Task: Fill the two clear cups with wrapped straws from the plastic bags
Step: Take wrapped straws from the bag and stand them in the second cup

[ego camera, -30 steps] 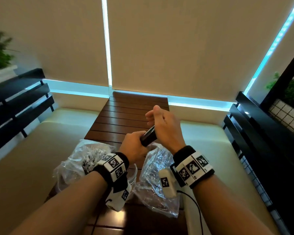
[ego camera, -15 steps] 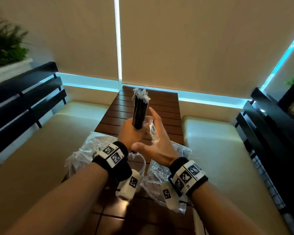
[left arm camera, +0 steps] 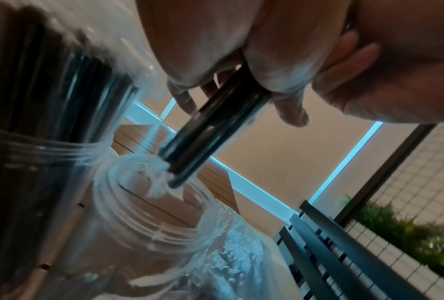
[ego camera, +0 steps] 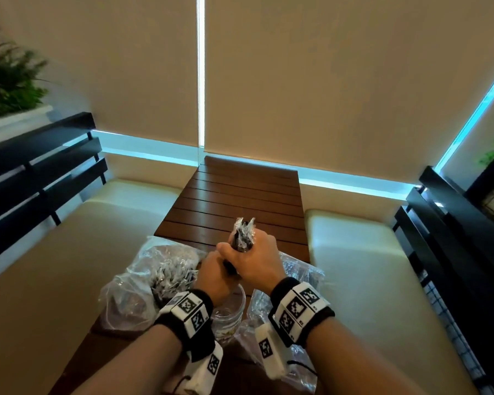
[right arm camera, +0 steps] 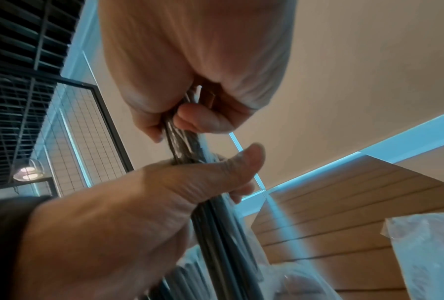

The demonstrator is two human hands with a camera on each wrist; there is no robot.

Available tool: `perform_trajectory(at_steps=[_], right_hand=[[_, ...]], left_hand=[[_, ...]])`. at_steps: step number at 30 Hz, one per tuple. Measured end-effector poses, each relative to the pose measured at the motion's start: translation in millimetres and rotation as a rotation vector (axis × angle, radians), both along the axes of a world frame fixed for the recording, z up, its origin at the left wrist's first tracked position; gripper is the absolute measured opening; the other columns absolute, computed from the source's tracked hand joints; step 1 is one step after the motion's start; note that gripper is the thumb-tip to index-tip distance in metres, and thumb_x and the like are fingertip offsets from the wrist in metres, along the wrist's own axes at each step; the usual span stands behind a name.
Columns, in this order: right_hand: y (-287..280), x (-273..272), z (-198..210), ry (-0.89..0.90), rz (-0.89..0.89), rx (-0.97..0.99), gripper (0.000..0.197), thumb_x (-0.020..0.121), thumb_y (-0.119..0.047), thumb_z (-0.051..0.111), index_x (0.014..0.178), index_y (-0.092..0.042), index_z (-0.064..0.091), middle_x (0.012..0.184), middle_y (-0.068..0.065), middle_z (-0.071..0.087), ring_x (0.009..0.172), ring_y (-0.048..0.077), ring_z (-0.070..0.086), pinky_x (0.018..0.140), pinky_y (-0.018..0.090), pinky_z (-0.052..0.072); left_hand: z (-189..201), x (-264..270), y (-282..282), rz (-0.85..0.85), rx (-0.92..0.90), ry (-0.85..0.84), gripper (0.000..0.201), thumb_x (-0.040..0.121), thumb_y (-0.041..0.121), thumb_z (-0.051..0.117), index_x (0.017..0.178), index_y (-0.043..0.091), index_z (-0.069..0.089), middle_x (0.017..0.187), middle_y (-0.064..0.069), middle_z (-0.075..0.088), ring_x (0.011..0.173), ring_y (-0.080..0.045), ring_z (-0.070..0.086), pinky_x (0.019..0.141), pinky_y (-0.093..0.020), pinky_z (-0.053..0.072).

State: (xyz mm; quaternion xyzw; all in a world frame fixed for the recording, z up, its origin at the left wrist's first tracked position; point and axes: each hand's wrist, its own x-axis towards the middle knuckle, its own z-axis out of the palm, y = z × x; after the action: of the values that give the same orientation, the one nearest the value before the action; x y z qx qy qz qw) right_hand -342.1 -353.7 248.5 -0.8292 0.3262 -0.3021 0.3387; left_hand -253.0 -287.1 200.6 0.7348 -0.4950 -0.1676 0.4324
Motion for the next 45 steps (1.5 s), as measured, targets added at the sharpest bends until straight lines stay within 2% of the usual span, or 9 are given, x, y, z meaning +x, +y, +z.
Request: perform_trajectory(at_steps=[3, 8, 13, 16, 21, 27, 35, 41, 45], right_hand=[[1, -3, -18, 0.015, -0.045, -0.014, 0.034, 0.078, -0.038, 0.076, 0.069, -0.010, 0.060, 0.062, -0.005, 0.059, 0.059, 0.012, 0.056, 0.053, 0.018, 0.043], [-2, 1, -52, -0.034, -0.153, 0.019, 0.032, 0.078, -0.037, 0.074, 0.063, -0.015, 0.056, 0.056, -0.007, 0.056, 0.056, 0.008, 0.053, 0.053, 0.014, 0.035], [3, 1, -83, 0.009, -0.048, 0.142, 0.026, 0.080, -0.035, 0.071, 0.064, -0.023, 0.054, 0.058, -0.010, 0.055, 0.053, 0.001, 0.051, 0.050, 0.015, 0.039], [9, 1, -108, 0.202, 0.027, 0.143, 0.017, 0.081, -0.039, 0.065, 0.086, -0.022, 0.065, 0.063, -0.011, 0.057, 0.057, 0.004, 0.055, 0.048, 0.016, 0.039], [13, 3, -126, 0.281, -0.017, 0.138, 0.011, 0.078, -0.035, 0.058, 0.073, -0.027, 0.052, 0.069, -0.008, 0.063, 0.064, 0.016, 0.060, 0.056, 0.030, 0.051], [8, 5, -128, 0.323, 0.036, 0.178, 0.022, 0.075, -0.040, 0.062, 0.093, -0.028, 0.057, 0.084, -0.005, 0.070, 0.075, 0.015, 0.068, 0.070, 0.037, 0.060], [2, -7, -125, 0.458, 0.104, 0.062, 0.046, 0.070, -0.044, 0.074, 0.106, -0.022, 0.055, 0.107, 0.001, 0.054, 0.088, 0.015, 0.053, 0.076, 0.031, 0.053], [-8, -38, -102, 0.352, 0.136, 0.357, 0.120, 0.065, -0.026, 0.089, 0.155, -0.022, 0.011, 0.146, 0.006, 0.026, 0.132, 0.026, 0.038, 0.107, 0.037, 0.039], [-19, -67, -114, 0.399, 0.028, 0.367, 0.081, 0.070, -0.012, 0.077, 0.138, -0.019, 0.033, 0.128, 0.005, 0.045, 0.104, 0.017, 0.055, 0.086, 0.034, 0.055]], left_hand=[[-6, 3, 0, -0.082, 0.106, 0.026, 0.022, 0.065, 0.023, 0.076, 0.084, 0.023, 0.068, 0.077, 0.008, 0.069, 0.069, -0.004, 0.066, 0.061, -0.023, 0.057], [4, 8, 9, -0.096, 0.242, -0.003, 0.018, 0.063, 0.007, 0.064, 0.081, 0.006, 0.067, 0.082, -0.009, 0.070, 0.074, -0.024, 0.067, 0.065, -0.045, 0.057], [31, 16, 24, 0.016, 0.090, -0.012, 0.057, 0.082, 0.010, 0.063, 0.136, 0.023, 0.052, 0.123, 0.004, 0.051, 0.098, -0.010, 0.059, 0.082, -0.022, 0.047], [38, 15, 30, -0.149, 0.120, -0.223, 0.043, 0.090, 0.029, 0.065, 0.132, 0.031, 0.059, 0.118, 0.010, 0.052, 0.086, -0.004, 0.057, 0.082, -0.016, 0.045], [9, 14, 33, -0.290, 0.402, -0.485, 0.030, 0.090, 0.016, 0.058, 0.116, 0.022, 0.071, 0.111, -0.005, 0.062, 0.103, -0.019, 0.057, 0.093, -0.034, 0.046], [-12, 8, 27, -0.176, 0.340, -0.544, 0.051, 0.093, 0.009, 0.054, 0.142, 0.024, 0.048, 0.109, -0.006, 0.061, 0.097, -0.024, 0.060, 0.087, -0.034, 0.050], [-18, 4, 16, -0.178, 0.468, -0.637, 0.029, 0.090, 0.016, 0.053, 0.117, 0.019, 0.064, 0.101, -0.003, 0.059, 0.092, -0.023, 0.061, 0.085, -0.037, 0.051], [0, 3, 15, -0.074, 0.523, -0.593, 0.058, 0.085, 0.023, 0.059, 0.140, 0.020, 0.041, 0.129, -0.005, 0.053, 0.108, -0.031, 0.061, 0.085, -0.043, 0.053], [18, -10, 20, -0.002, 0.430, -0.674, 0.064, 0.080, 0.027, 0.058, 0.138, 0.017, 0.034, 0.133, -0.003, 0.040, 0.090, -0.027, 0.062, 0.068, -0.039, 0.053]])
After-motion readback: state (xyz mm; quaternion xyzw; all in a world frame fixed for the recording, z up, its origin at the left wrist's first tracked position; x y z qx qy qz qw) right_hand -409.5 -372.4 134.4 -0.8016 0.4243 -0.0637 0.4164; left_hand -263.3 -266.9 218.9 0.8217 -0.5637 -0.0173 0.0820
